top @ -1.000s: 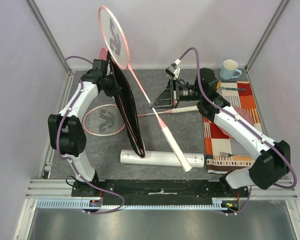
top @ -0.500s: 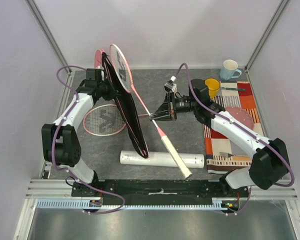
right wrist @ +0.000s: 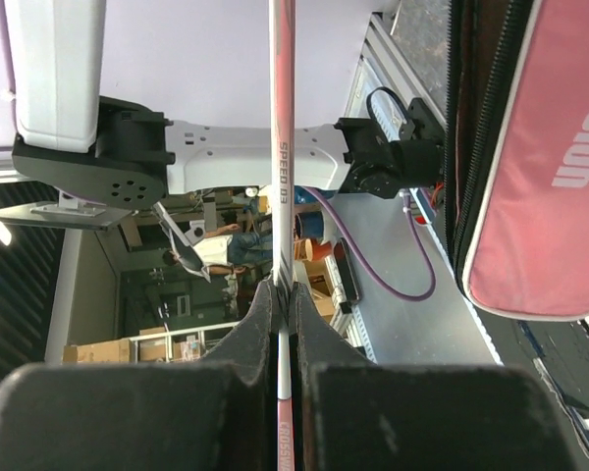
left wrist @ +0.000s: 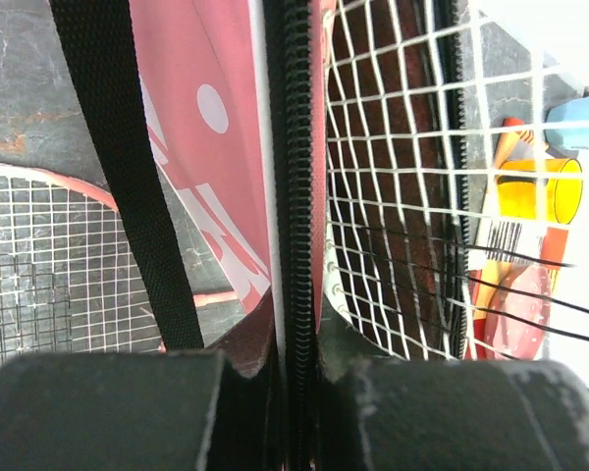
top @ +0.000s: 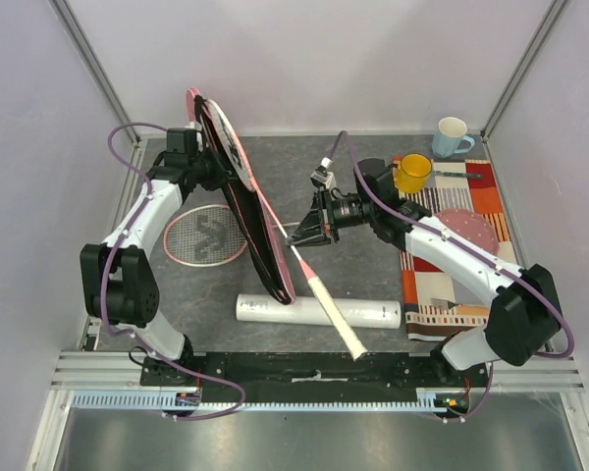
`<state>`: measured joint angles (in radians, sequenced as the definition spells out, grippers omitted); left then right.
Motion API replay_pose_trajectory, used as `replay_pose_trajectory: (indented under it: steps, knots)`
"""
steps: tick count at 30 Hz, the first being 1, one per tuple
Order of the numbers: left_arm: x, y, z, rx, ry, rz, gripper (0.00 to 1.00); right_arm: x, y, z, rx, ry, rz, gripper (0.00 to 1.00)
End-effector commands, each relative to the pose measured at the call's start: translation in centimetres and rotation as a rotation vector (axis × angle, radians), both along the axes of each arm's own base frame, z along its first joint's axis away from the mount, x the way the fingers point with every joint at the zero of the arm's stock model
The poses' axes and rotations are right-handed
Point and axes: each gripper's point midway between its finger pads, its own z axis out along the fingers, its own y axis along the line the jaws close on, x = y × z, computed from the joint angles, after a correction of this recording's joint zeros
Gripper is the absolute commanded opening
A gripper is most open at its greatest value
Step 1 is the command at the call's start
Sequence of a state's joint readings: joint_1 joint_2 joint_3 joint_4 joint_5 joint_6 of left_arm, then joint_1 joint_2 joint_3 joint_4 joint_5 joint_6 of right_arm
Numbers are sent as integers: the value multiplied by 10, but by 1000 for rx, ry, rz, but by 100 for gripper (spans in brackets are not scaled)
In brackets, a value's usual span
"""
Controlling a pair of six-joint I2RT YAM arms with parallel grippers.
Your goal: Pack up the badminton gear
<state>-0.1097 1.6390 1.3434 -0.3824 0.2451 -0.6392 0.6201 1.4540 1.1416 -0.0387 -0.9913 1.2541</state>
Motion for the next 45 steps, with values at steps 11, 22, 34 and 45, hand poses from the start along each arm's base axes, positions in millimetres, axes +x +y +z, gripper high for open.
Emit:
replay_pose_trajectory:
  steps: [11,22,34,45]
  knots:
    - [1,-6,66,-55,-251,-26,2,8,12,-9,-80,1,-28,0]
    - [-22,-16,59,-107,-224,-75,2,57,60,-9,-47,-9,-112,0]
    - [-34,-24,66,-143,-221,-86,2,104,89,0,19,17,-257,0]
    - [-22,-41,72,-201,-184,-41,2,162,89,-22,-102,-36,-428,0]
